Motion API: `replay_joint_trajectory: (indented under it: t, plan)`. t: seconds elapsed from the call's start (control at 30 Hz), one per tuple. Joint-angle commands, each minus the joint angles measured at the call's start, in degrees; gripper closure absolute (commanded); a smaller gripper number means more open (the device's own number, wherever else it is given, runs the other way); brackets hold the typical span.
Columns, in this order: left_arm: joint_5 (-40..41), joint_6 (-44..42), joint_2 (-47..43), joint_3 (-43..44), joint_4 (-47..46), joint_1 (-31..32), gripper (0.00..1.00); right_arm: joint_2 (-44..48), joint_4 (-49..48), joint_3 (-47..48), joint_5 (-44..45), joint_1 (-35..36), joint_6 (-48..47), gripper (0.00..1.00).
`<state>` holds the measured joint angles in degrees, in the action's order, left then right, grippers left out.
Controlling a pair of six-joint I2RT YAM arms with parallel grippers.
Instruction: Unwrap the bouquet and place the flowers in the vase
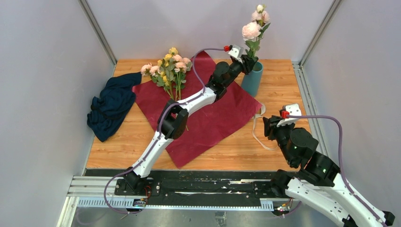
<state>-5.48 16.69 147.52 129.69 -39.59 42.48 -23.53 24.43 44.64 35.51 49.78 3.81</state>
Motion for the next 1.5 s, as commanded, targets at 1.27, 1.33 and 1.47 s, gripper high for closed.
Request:
replay_joint_trajectory:
  t: [1.27,1.33,1.47]
  plan:
    - [47.7,2.6,-70.5,-82.1,17.1,0.8,0.00,-59.3,-34.7,9.2,-24.4,-7.8,12.5,0.37]
    - [48.8,4.5,-75.4,-86.6,19.1,0.8,0.00,-67.5,-37.8,13.6,-26.7,-8.1,13.3,0.40]
    - [54.0,11.5,-85.8,-92.7,30.0,0.8,0.00,-83.1,-34.4,28.0,-31.2,-8.0,11.9,0.42]
